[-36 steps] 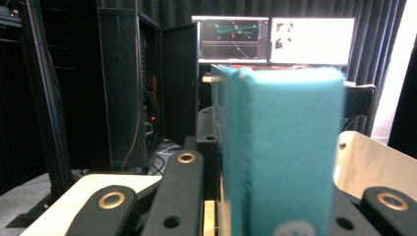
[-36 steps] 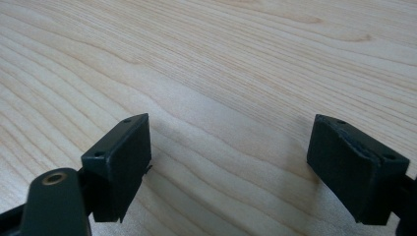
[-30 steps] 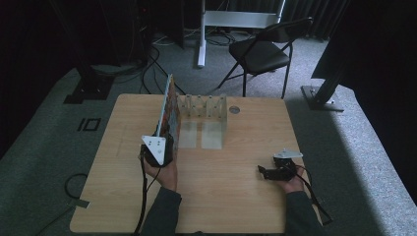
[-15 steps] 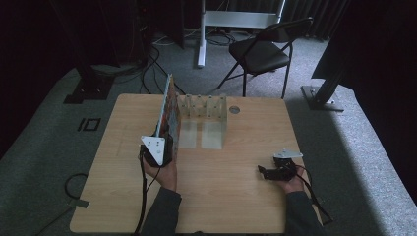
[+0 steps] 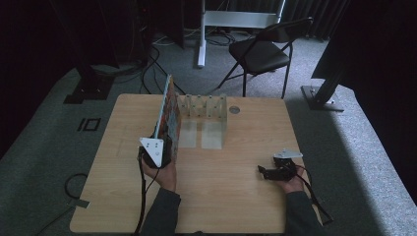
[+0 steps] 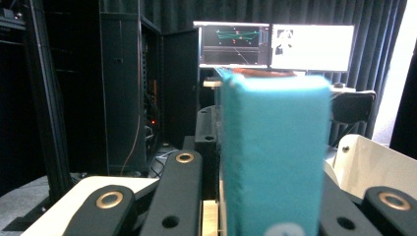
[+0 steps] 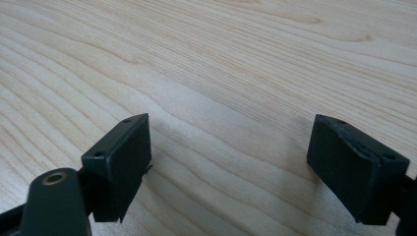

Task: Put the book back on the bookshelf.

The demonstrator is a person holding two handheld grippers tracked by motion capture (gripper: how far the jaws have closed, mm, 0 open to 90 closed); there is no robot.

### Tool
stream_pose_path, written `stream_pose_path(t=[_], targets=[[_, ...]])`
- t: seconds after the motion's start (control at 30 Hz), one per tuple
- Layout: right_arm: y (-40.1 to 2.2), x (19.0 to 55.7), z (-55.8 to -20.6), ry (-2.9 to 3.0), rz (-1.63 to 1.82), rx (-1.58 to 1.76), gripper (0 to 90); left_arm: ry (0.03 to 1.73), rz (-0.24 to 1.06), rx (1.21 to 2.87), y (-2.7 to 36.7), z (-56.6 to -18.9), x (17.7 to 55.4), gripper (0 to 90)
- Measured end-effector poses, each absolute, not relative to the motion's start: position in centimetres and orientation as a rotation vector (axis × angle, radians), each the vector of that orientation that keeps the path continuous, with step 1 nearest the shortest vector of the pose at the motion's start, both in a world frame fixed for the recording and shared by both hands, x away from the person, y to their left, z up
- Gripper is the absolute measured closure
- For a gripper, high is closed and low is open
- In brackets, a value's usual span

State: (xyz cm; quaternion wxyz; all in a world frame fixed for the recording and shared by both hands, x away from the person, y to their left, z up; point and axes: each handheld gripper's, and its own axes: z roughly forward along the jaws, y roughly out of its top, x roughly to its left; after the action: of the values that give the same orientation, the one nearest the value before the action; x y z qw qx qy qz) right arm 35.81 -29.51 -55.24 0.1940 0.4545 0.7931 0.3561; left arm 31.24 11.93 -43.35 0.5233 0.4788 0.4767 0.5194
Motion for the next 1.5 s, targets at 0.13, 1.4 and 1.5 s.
stream_pose_path(t=[0.13,1.4,1.5], targets=[[-29.5,35.8,-55.2,2.224,0.999,1.275,16.6,1.133,1.244,1.146,12.0,-43.4,31.2,78.6],[-29.5,35.8,-55.2,2.224,0.998,1.273,16.6,1.076,1.099,1.281,13.4,-44.1,30.3,64.8],[-29.5,35.8,-55.2,2.224,0.998,1.273,16.6,1.074,1.084,1.284,13.5,-44.1,30.3,63.8]])
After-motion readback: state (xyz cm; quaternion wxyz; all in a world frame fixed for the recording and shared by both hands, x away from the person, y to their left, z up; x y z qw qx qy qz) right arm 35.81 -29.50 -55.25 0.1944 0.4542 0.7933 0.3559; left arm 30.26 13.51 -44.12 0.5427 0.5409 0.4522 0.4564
